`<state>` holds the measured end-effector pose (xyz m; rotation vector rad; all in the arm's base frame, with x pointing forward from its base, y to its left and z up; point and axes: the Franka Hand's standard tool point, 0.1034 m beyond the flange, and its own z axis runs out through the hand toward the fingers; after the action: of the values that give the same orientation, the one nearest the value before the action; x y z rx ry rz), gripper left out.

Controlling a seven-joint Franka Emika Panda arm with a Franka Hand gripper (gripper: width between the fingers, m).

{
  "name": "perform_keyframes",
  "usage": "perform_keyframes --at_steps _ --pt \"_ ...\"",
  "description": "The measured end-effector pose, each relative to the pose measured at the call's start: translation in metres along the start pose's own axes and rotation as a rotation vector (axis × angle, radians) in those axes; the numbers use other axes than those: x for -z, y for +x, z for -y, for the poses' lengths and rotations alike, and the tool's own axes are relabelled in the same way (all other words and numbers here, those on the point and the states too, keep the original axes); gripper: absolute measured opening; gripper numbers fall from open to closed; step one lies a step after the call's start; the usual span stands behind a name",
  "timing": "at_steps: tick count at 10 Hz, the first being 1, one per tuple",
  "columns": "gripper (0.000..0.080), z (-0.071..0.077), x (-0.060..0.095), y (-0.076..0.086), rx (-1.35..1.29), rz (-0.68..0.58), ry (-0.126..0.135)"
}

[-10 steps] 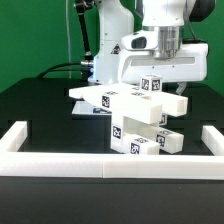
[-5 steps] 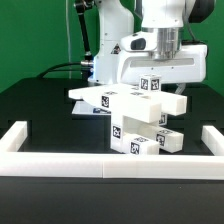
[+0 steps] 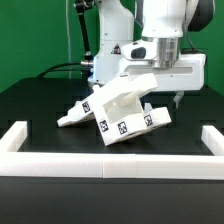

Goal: Assemble chair

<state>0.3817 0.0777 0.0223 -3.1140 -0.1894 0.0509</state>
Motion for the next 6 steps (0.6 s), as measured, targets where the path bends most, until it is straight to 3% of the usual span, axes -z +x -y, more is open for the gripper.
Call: perform_keyframes --at_steps 6 --pt "0.0649 0.0010 -0.0053 0.0074 0.000 0.001 -0.001"
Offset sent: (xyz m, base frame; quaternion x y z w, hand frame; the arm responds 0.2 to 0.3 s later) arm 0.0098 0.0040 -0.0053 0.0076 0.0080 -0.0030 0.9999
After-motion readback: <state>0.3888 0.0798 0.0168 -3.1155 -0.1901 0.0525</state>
